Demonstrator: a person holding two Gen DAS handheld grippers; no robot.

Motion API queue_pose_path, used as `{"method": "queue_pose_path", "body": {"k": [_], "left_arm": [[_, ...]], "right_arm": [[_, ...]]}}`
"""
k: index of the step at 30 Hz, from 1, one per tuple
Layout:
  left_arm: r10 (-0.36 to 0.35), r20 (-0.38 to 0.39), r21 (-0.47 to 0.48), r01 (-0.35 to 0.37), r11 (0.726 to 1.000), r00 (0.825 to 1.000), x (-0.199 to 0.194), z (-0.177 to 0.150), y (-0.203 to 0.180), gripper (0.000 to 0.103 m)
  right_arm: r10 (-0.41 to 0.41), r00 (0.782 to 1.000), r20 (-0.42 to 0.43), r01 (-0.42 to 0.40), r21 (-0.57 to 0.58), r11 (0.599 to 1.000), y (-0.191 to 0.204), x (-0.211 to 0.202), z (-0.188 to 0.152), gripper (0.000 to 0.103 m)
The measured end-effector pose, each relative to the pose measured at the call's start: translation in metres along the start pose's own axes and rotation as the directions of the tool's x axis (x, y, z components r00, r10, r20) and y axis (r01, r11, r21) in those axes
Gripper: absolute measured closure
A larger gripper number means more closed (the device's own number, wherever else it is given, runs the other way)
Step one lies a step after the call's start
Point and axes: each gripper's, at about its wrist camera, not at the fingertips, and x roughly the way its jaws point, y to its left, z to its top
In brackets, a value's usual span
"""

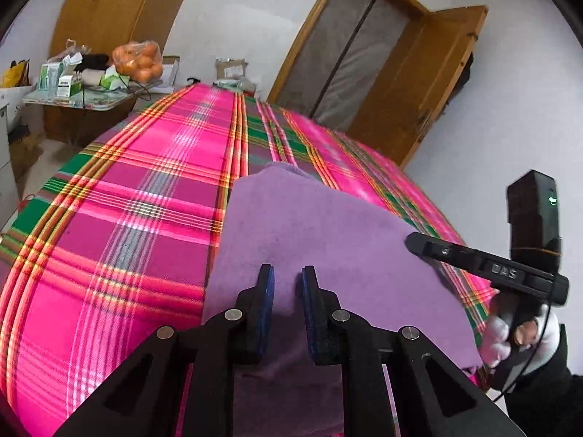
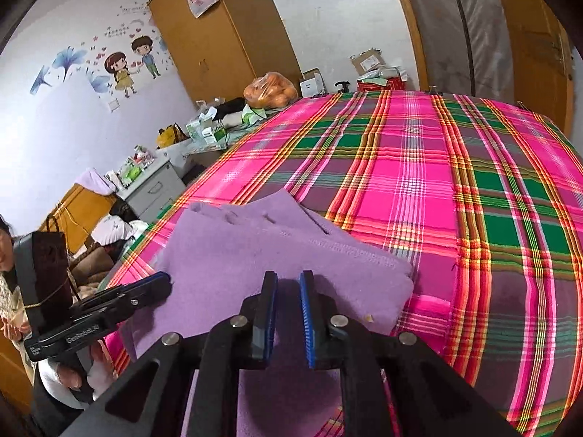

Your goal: Fold clothes

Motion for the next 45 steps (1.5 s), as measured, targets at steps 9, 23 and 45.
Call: {"method": "queue_pose_path", "body": {"k": [9,23,45], "left_arm": [[0.049,0.029,0.037,-0.05,0.998,0.998,-0.012,-0.004,-0.008,0.087],[-0.011,0.044,-0.014,0.011,1.0,0.999,-0.012,-0.016,0.004,0.087],[0.027,-0.133,0.122,-0.01,0.992,0.991,0.058,0.062,0.003,0.087]], "right_arm": [[0.004,0.999,-0.04,-0.011,-0.184,0.983,0.072,0.034,0.032,0.087],[-0.061,0.987,-0.15,0.023,-0.244,0.97,0.083,0.08,0.036,0.088],[-0.139,0.99,0.002,0.139,0.075,0.987,-0.031,0.015,0.003,0.088]]}}
